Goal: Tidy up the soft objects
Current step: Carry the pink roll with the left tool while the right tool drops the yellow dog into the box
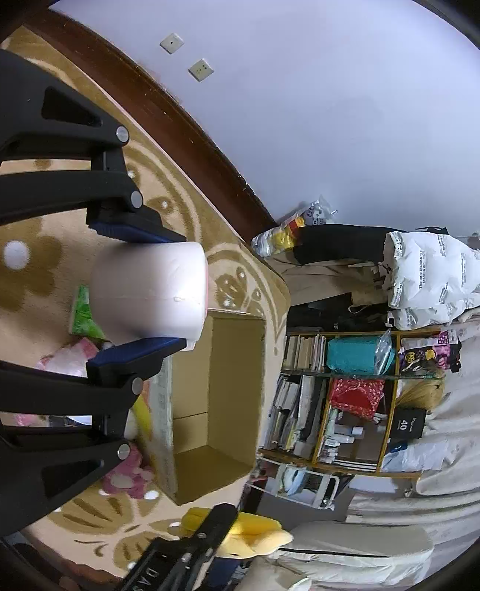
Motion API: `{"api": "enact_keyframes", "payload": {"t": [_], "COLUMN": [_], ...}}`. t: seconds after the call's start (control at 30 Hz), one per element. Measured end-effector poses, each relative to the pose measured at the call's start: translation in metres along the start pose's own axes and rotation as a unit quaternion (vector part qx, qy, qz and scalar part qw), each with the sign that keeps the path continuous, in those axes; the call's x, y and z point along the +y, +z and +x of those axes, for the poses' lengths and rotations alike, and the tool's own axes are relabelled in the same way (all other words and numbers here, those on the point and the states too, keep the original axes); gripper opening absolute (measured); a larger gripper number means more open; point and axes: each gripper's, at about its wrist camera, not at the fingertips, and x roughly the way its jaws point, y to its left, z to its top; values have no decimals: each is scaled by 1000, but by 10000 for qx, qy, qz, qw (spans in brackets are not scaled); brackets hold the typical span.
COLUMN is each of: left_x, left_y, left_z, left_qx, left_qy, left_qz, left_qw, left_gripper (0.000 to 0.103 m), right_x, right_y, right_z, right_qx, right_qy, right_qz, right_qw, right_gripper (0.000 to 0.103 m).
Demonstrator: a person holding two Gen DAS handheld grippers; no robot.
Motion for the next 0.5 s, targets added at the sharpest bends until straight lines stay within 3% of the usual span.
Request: {"api": "enact_keyframes", "payload": {"t": [0.5], "left_x": [-20], "left_y": [33], "left_z": [32], "left_qx": [-209], "left_qy": [-182], "left_qz": [250], "left_qw": [9993], "left_gripper": [46], "right_x": [-9], "right_y": [18], "right_z": [48], "right_qx": [-21], "right_qy": [96], "right_qz": [-3], "right_qw": [10000], "right_gripper": [83]}}
